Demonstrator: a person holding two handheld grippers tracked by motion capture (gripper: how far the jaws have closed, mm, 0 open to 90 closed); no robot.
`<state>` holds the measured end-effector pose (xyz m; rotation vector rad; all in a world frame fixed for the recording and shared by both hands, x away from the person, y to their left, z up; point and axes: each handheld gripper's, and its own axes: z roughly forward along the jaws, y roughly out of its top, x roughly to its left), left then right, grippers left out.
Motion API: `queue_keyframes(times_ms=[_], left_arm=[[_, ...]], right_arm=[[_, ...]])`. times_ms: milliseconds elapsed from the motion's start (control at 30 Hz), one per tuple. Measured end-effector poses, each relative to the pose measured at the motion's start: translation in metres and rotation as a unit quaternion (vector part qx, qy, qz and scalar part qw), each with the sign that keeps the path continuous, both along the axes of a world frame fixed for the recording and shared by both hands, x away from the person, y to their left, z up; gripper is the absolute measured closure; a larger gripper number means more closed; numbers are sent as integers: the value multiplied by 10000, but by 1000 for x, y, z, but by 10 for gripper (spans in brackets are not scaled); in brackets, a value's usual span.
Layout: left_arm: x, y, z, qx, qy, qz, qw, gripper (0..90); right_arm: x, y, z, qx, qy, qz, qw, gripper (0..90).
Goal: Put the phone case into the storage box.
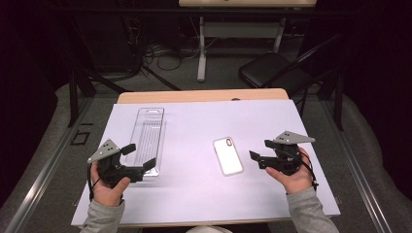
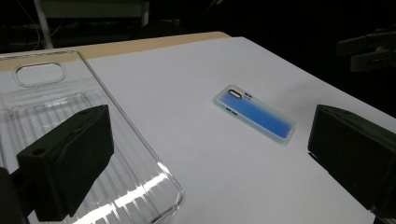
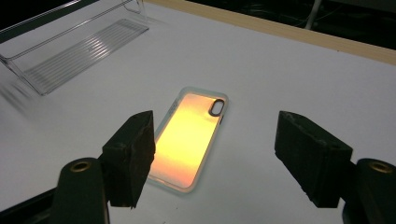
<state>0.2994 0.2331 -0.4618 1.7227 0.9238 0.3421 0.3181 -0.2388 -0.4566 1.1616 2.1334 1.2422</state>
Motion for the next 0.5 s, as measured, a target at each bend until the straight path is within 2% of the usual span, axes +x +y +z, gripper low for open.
queue_keyframes(times_ms=[100, 133, 267, 333, 400, 500], left_arm=[[4, -3, 4, 61, -39, -11, 10000, 3], [7, -5, 7, 109, -94, -14, 9999, 3], [15, -11, 13, 102, -72, -41, 9999, 3], [20, -15, 15, 197, 7, -41, 9998, 5], [26, -19, 15, 326, 202, -15, 9993, 5], [32, -23, 17, 387, 179, 56, 9991, 11]], right_arm=[[3, 1, 4, -18, -9, -39, 10000, 303], [8, 1, 9, -33, 62, -64, 10000, 309], [14, 4, 16, -73, 178, -53, 9998, 347], [18, 6, 18, -56, 294, -49, 9995, 347], [22, 9, 20, -64, 367, -64, 9993, 348], [29, 14, 22, -110, 410, -93, 9991, 359]])
